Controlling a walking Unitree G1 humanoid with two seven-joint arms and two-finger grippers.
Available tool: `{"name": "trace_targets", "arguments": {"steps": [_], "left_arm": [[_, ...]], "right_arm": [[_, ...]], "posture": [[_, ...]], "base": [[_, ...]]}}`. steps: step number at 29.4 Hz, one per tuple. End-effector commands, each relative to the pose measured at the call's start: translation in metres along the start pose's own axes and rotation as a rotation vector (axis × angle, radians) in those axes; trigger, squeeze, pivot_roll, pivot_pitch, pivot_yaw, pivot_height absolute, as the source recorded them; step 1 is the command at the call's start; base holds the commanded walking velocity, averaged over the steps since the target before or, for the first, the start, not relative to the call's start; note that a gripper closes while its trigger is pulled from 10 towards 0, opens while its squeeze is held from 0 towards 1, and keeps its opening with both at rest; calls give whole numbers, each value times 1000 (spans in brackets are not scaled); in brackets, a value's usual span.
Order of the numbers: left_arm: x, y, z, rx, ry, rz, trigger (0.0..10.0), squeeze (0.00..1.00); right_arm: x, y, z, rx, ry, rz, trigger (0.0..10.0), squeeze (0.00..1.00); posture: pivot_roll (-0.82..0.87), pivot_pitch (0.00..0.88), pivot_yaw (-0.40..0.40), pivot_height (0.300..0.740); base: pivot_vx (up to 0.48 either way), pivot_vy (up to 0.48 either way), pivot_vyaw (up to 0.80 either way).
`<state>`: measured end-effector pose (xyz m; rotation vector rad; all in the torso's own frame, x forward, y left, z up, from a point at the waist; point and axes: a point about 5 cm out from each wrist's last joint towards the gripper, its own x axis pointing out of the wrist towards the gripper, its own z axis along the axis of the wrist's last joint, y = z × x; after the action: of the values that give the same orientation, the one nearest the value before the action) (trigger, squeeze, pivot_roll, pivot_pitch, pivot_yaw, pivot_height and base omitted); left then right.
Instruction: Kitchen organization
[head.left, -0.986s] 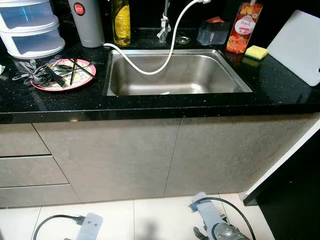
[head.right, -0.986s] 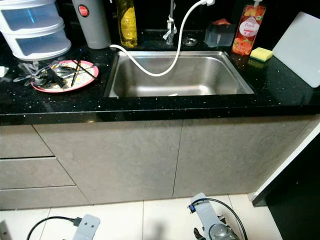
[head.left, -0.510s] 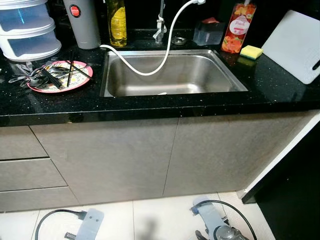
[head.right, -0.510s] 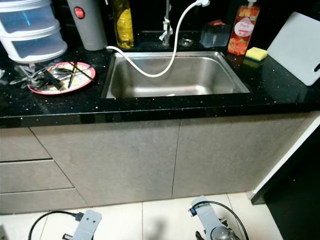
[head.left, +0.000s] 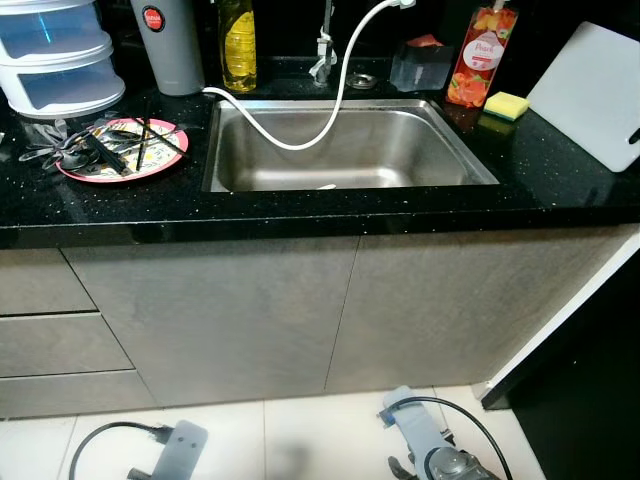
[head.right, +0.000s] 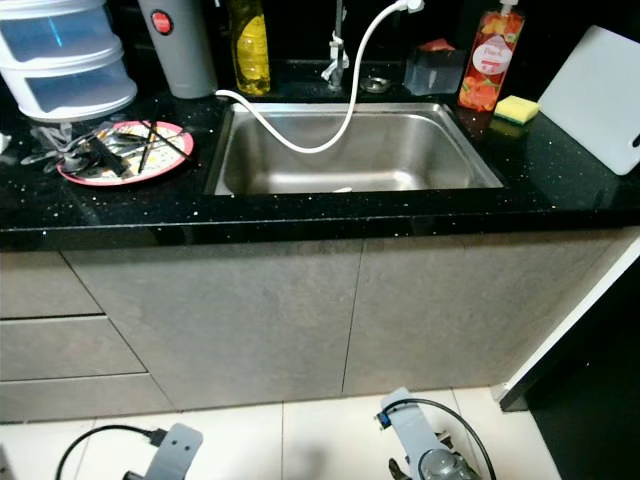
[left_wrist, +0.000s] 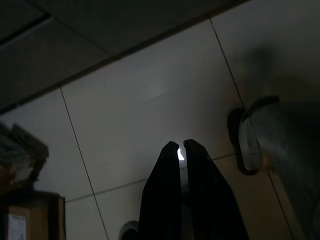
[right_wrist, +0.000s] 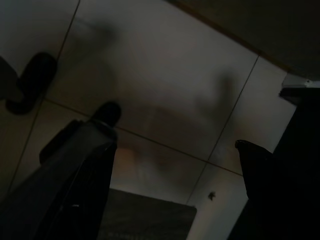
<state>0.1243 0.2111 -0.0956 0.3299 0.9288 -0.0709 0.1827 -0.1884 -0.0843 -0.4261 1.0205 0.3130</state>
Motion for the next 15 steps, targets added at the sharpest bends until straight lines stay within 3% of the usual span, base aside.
{"name": "trace_targets", "arguments": {"steps": [1,5,9,15], "left_arm": [[-2,-2,-2,-8,-8,-1,10000,0],[-6,-11,-12,55,14,-46,10000,0],[-8,-6,-17,-13,25,6,10000,0],[-8,-4,-19,2,31,0,10000,0]], "right_arm": [[-1,-2,-4,11,15,-10,10000,0],[-1,-6,-1,30,7,-22,10000,0],[0,-2,4,-3,-6,2,10000,0],[1,-3,11,9,-19,-5,10000,0]], "posture": [[284,0,-43,740],[299,0,-61,740],[317,0,-69,740],[317,0,-72,740]], "base": [[0,0,0],[0,0,0],[0,0,0],[0,0,0]]}}
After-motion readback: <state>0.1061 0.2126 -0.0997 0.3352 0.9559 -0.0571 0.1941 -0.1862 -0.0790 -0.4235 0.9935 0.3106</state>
